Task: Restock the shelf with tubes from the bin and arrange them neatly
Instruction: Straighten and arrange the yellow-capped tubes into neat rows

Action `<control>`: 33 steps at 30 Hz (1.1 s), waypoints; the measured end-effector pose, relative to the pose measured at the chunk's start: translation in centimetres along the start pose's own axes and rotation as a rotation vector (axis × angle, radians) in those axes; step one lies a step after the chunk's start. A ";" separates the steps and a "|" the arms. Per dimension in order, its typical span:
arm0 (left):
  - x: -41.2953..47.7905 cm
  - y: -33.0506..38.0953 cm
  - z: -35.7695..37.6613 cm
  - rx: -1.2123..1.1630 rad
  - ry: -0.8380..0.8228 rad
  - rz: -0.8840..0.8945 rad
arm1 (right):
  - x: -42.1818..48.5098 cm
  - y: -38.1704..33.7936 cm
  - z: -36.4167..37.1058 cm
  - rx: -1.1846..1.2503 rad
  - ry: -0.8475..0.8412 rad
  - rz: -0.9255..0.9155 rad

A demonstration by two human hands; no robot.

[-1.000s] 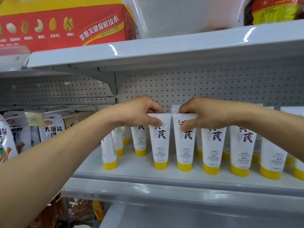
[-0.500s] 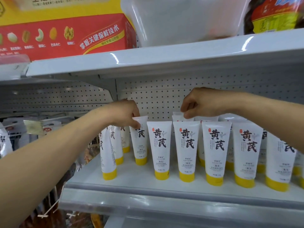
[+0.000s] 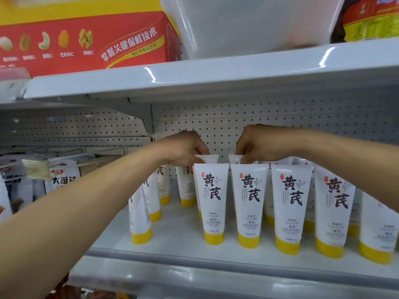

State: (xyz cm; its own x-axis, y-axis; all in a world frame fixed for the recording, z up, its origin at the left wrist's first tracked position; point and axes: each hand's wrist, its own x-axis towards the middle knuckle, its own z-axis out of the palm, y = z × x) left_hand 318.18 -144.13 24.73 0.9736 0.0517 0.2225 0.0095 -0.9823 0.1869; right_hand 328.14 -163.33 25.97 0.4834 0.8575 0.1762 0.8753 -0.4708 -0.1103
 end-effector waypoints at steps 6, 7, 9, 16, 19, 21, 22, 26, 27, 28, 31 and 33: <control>0.4 0.1 0.3 -0.044 -0.009 0.047 | -0.2 0.1 0.1 0.039 0.000 -0.006; 0.5 0.2 0.3 -0.048 -0.010 0.052 | -0.3 0.0 0.0 0.043 -0.001 -0.006; 0.5 0.5 0.3 -0.060 -0.012 0.060 | -0.3 0.0 0.1 0.046 -0.002 -0.006; 0.5 1.1 0.3 -0.056 -0.020 0.063 | -0.6 -0.3 0.0 0.044 -0.004 -0.003; 0.5 1.3 0.3 -0.050 -0.024 0.065 | -0.6 -0.3 0.1 0.044 -0.009 0.001; 0.6 1.4 0.3 -0.050 -0.025 0.070 | -0.6 -0.3 0.0 0.042 -0.011 0.009; 0.6 1.4 0.3 -0.052 -0.026 0.070 | -0.6 -0.3 0.0 0.042 -0.011 0.013; 0.6 1.4 0.3 -0.059 -0.040 0.058 | -0.6 -0.3 0.1 0.048 -0.012 0.015; 0.6 1.4 0.2 -0.061 -0.049 0.054 | -0.6 -0.4 0.0 0.047 -0.014 0.012; 0.6 1.3 0.0 -0.068 -0.060 0.047 | -0.6 -0.4 0.0 0.045 -0.013 0.008; 0.6 0.9 -1.3 -0.099 0.004 0.000 | -0.5 -0.1 -0.8 0.060 0.067 0.010; 0.8 0.0 -2.4 -0.085 0.122 -0.037 | -0.4 0.4 -1.6 0.099 0.145 0.027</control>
State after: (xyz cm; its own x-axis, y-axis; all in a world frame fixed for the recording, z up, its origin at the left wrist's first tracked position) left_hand 318.38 -143.63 27.16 0.9378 0.1145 0.3279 0.0208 -0.9609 0.2761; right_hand 328.32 -164.22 27.46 0.5093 0.8028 0.3101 0.8602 -0.4642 -0.2110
